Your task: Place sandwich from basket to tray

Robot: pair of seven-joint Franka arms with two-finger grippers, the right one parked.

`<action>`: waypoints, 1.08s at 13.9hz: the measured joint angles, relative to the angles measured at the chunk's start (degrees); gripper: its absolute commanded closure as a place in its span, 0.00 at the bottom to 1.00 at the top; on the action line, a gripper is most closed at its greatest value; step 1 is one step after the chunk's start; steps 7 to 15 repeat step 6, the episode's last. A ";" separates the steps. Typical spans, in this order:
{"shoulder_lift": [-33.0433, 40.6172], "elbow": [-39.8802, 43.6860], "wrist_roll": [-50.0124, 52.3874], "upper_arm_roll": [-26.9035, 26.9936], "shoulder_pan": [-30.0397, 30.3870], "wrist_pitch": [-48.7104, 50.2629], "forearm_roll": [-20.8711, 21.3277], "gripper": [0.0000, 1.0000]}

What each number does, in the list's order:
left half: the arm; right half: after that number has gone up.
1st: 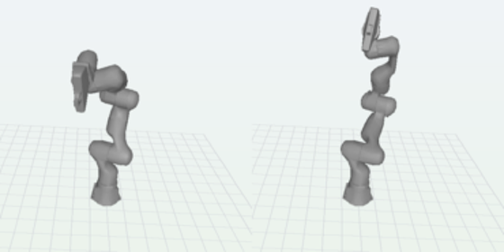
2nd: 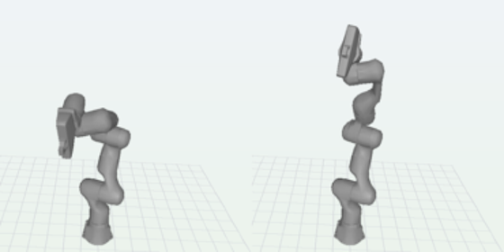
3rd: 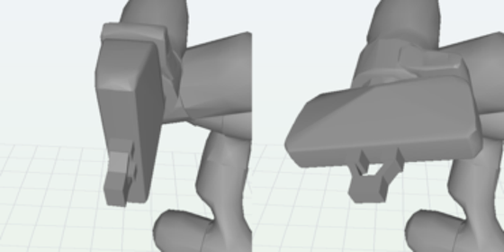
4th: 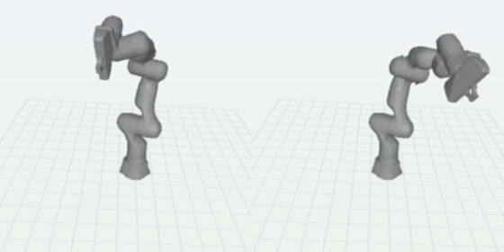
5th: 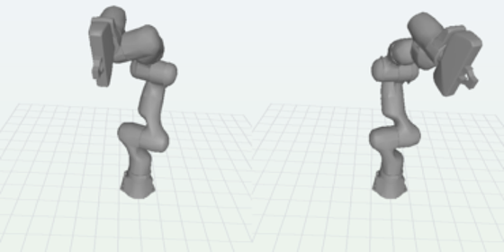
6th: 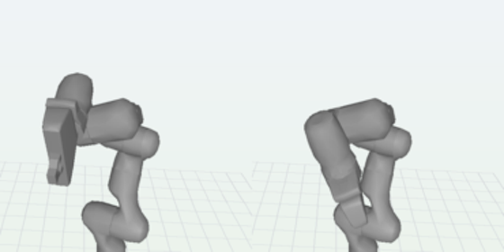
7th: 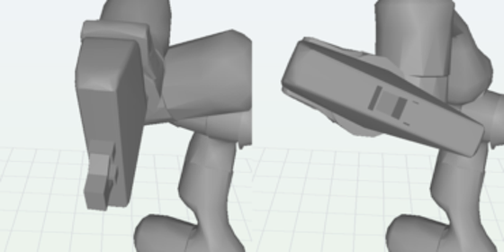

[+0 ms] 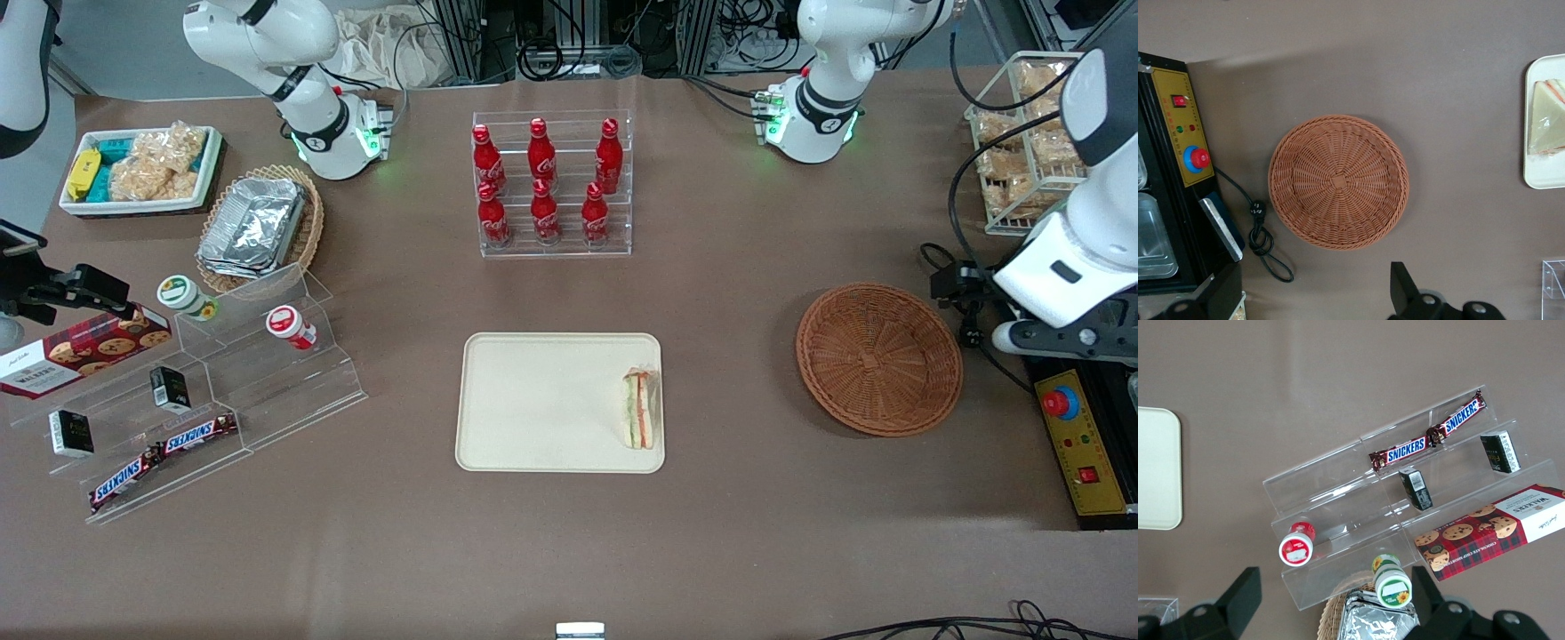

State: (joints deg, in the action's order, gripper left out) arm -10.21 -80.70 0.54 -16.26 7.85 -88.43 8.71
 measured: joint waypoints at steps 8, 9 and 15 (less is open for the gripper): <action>0.96 0.00 -0.05 9.63 -5.39 1.29 -2.69 0.00; 0.96 0.00 -0.05 9.63 -5.39 1.29 -2.69 0.00; 0.96 0.00 -0.05 9.63 -5.39 1.29 -2.69 0.00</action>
